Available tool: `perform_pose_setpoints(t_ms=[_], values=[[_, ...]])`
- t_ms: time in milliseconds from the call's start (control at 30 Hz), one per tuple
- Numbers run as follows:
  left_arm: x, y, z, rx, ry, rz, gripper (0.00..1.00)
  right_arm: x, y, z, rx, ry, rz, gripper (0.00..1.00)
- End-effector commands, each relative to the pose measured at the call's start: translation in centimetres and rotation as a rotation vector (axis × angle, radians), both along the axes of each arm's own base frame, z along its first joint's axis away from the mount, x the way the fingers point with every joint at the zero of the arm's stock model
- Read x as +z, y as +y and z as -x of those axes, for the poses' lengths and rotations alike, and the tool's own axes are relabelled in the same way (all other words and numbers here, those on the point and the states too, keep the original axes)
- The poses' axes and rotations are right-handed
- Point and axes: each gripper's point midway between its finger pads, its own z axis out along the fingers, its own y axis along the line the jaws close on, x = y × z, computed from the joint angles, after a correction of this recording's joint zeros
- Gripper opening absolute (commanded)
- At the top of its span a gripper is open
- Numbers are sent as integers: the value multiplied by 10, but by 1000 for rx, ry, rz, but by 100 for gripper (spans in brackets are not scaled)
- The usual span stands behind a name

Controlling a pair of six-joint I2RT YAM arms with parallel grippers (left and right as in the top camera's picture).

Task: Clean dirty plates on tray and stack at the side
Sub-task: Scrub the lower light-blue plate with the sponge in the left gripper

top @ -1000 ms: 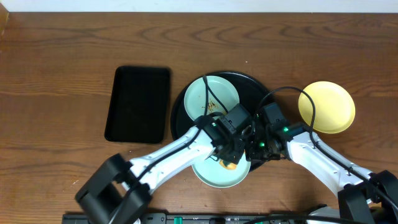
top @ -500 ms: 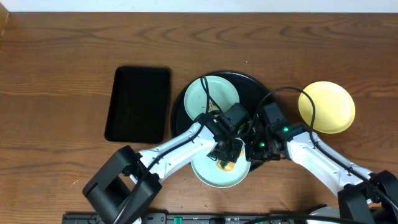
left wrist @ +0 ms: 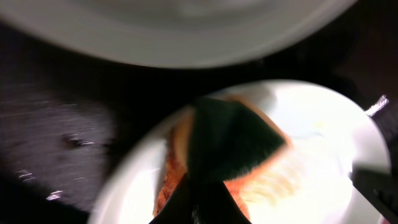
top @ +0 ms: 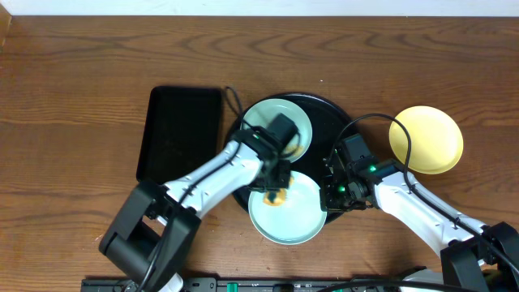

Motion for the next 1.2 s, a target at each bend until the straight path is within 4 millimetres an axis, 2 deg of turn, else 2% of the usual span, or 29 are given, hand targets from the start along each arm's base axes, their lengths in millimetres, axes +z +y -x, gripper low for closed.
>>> perform_pose_setpoints(t_ms=[0, 133, 300, 567, 733, 900, 1167], values=[[-8, 18, -2, 112, 56, -38, 8, -2, -5, 4, -11, 5, 32, 1], [-2, -4, 17, 65, 143, 69, 7, -2, -5, 3, -11, 5, 32, 1], [1, -32, 39, -132, 126, 121, 8, -2, -5, 4, -11, 6, 33, 1], [-3, -43, 49, -209, 72, 79, 8, -2, -5, 4, -11, 6, 33, 1], [-6, -37, 29, -183, -13, 38, 8, -2, -5, 4, -11, 7, 33, 1], [-7, -24, 14, -113, -24, 15, 8, -2, -5, 5, -10, 12, 35, 1], [-11, 13, -5, 15, -5, -57, 8, -2, -6, 5, -10, 12, 35, 1]])
